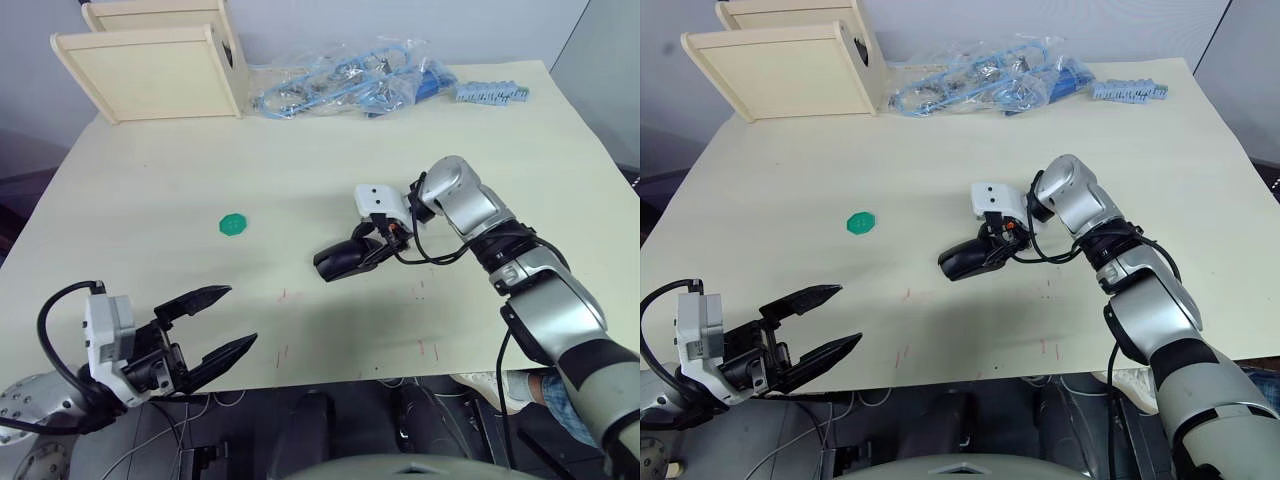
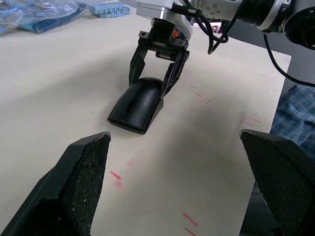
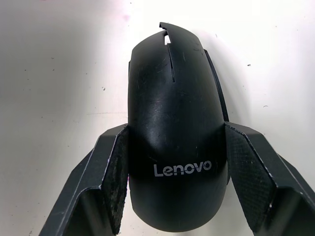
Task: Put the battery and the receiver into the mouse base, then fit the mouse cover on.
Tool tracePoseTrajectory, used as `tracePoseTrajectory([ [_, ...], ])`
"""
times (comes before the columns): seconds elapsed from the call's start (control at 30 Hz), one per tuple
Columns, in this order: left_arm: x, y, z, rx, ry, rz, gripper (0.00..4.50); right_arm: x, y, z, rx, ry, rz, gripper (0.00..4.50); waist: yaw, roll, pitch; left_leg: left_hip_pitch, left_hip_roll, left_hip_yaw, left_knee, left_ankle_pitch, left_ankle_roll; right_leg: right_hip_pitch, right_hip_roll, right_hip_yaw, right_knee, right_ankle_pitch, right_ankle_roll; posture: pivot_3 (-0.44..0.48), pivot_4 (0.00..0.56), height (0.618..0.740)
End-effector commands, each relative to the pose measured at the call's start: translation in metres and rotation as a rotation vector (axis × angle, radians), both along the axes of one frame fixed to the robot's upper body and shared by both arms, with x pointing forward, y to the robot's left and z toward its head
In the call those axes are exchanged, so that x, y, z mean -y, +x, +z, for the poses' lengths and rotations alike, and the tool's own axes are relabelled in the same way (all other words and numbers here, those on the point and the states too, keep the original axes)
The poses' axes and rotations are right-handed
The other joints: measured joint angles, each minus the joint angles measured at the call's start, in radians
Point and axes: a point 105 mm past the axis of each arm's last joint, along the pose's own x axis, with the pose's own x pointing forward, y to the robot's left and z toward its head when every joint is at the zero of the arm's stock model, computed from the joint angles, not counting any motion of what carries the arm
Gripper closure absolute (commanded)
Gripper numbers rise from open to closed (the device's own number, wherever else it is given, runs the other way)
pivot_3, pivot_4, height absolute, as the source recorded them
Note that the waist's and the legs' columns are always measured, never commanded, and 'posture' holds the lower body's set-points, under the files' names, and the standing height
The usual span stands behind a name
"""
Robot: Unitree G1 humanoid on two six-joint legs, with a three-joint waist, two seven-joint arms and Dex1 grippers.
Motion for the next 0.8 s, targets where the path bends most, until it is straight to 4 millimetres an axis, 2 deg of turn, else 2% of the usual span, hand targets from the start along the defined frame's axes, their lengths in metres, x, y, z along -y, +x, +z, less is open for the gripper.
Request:
tracePoseTrajectory([
  [0.03, 0.0011, -0.0010, 0.0013, 0.006, 0.000, -0.008, 0.00, -0.0046, 0.0011, 0.0122, 0.041, 0.006, 0.028, 1.86, 0.000, 0.000, 0.000, 0.000, 0.000, 0.000, 0.000, 0.000, 0.000, 0.000, 0.000, 0.000, 0.000, 0.000, 0.000, 0.000, 0.150, 0.740],
  [0.8, 0.0013, -0.0020, 0.0007, 0.004, 0.000, -0.008, 0.00, -0.0016, 0.0024, 0.0115, 0.038, -0.001, 0.025, 1.86, 0.000, 0.000, 0.000, 0.000, 0.000, 0.000, 0.000, 0.000, 0.000, 0.000, 0.000, 0.000, 0.000, 0.000, 0.000, 0.000, 0.150, 0.740],
])
